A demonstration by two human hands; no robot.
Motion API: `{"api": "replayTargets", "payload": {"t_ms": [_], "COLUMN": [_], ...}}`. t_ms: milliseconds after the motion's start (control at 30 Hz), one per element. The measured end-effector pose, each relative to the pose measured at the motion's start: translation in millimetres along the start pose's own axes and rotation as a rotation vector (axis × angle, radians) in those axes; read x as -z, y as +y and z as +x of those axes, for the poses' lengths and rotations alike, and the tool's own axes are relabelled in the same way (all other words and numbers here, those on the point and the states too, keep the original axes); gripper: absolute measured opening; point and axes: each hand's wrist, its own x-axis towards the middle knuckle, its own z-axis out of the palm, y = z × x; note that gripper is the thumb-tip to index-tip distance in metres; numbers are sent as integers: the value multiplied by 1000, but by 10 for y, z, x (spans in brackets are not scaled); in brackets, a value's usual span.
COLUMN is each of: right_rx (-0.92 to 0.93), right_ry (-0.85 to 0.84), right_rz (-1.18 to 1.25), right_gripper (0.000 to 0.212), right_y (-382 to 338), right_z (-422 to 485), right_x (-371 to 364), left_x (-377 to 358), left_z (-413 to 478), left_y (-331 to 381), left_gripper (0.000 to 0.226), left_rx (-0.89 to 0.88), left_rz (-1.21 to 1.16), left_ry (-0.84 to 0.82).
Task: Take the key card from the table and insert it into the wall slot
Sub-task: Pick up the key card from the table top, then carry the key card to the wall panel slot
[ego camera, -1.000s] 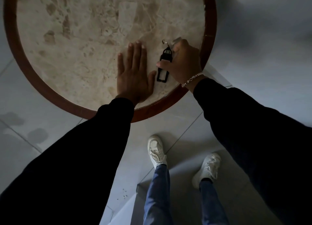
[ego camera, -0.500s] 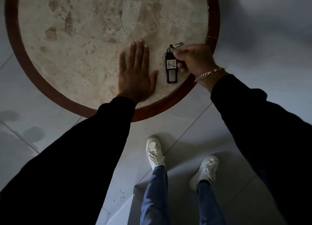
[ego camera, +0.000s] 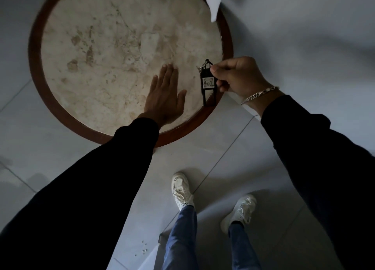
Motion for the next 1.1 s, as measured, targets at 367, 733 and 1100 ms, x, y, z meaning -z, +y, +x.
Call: {"api": "replayTargets", "payload": {"t_ms": [367,733,1100], "right_rx": [150,326,521], "right_ry": [118,291,431], "right_rz": [92,77,-9], "right_gripper": [13,16,10], "right_y": [-628,-1116,-1379], "right_z": [-779,-1995,-3241], "right_x": [1000,2359,3628], "left_x": [999,1889,2525], "left_z": [84,-1,-502], "left_y": [1225,2871,4725], "left_gripper": [68,65,68], "left_rx": [-310,-554,-722], "left_rz": [-55,-18,25], "left_ry": [264,405,545]}}
